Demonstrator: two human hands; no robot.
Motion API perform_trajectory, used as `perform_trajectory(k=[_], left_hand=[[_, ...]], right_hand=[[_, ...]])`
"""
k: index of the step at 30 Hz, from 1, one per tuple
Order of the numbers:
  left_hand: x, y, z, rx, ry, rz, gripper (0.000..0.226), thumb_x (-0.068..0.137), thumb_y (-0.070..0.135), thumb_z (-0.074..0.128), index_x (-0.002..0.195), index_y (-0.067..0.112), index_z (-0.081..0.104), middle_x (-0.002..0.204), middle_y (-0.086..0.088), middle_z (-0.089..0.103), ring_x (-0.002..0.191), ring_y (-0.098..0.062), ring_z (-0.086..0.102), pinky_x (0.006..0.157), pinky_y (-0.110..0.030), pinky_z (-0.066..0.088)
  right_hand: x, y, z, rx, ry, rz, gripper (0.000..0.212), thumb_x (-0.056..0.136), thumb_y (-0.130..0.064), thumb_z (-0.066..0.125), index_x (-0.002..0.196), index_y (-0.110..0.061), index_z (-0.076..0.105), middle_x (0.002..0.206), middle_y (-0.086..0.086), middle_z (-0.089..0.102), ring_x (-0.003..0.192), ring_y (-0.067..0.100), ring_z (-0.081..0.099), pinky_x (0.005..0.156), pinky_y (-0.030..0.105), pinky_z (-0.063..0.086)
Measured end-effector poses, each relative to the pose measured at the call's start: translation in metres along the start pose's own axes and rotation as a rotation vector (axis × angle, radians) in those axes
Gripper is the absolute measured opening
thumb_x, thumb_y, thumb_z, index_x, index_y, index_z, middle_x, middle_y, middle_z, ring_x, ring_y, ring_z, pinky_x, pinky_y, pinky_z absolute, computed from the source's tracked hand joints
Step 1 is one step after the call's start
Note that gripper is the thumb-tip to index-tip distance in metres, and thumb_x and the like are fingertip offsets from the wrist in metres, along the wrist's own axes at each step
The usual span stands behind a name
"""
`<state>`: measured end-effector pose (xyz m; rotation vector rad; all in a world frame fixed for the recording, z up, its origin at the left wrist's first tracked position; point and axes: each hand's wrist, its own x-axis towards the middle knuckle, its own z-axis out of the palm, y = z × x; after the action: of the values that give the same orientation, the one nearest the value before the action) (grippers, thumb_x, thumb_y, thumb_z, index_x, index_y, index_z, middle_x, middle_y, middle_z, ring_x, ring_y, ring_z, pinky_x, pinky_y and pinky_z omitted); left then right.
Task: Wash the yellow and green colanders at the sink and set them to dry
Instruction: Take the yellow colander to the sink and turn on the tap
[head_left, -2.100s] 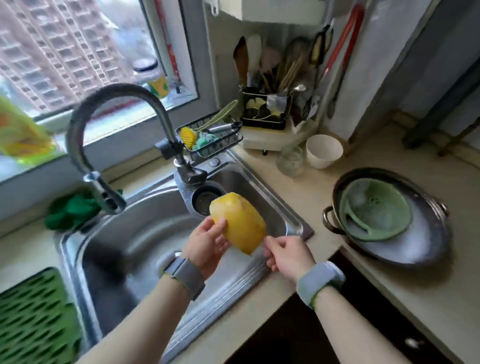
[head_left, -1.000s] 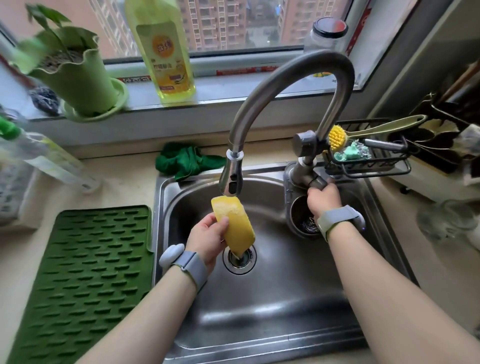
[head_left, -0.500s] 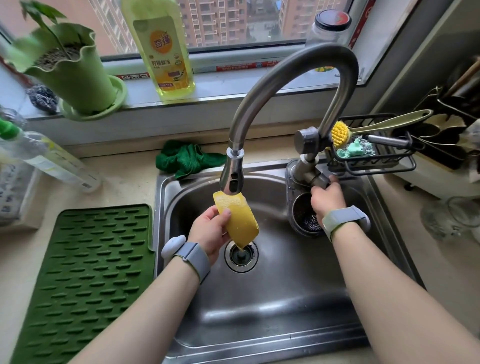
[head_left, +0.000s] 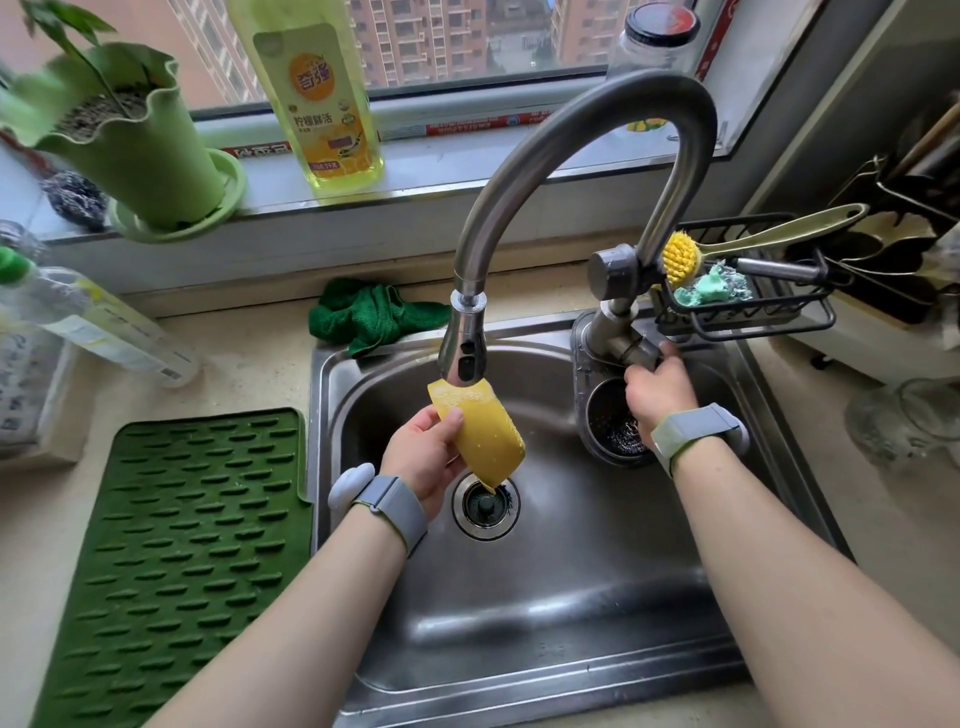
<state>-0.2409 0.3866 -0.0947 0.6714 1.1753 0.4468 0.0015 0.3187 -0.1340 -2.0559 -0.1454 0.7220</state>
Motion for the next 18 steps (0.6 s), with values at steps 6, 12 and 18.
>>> perform_trajectory(k=[6,12,18], left_hand=[[0.0013,0.0007,0.0007,-0.005,-0.005,-0.013,0.014,0.102,0.011,0.048,0.113,0.013,0.058,0.099,-0.006,0.067,0.087,-0.018,0.065,0.067,-0.030,0.053],[0.0062,0.0007,-0.0009,0.014,0.016,-0.018,0.018,0.102,0.012,0.048,0.117,0.012,0.058,0.099,-0.006,0.068,0.087,-0.019,0.065,0.068,-0.031,0.052],[0.0082,0.0026,-0.0014,0.014,0.010,-0.019,0.027,0.103,0.016,0.048,0.128,0.010,0.056,0.100,-0.005,0.067,0.087,-0.017,0.065,0.069,-0.030,0.052]], right_hand=[[-0.0021,-0.0012,-0.0001,0.033,-0.002,-0.006,0.063,0.089,-0.008,0.046,0.147,-0.020,0.025,0.120,0.011,0.054,0.115,0.029,0.050,0.097,0.034,0.035],[-0.0002,0.0001,0.0017,0.049,-0.020,0.000,0.068,0.085,-0.010,0.047,0.147,-0.023,0.024,0.125,0.014,0.057,0.115,0.032,0.053,0.104,0.043,0.040],[-0.0021,0.0001,0.0004,0.098,-0.045,0.014,0.072,0.079,-0.017,0.055,0.145,-0.025,0.027,0.122,0.008,0.059,0.114,0.030,0.055,0.105,0.046,0.040]])
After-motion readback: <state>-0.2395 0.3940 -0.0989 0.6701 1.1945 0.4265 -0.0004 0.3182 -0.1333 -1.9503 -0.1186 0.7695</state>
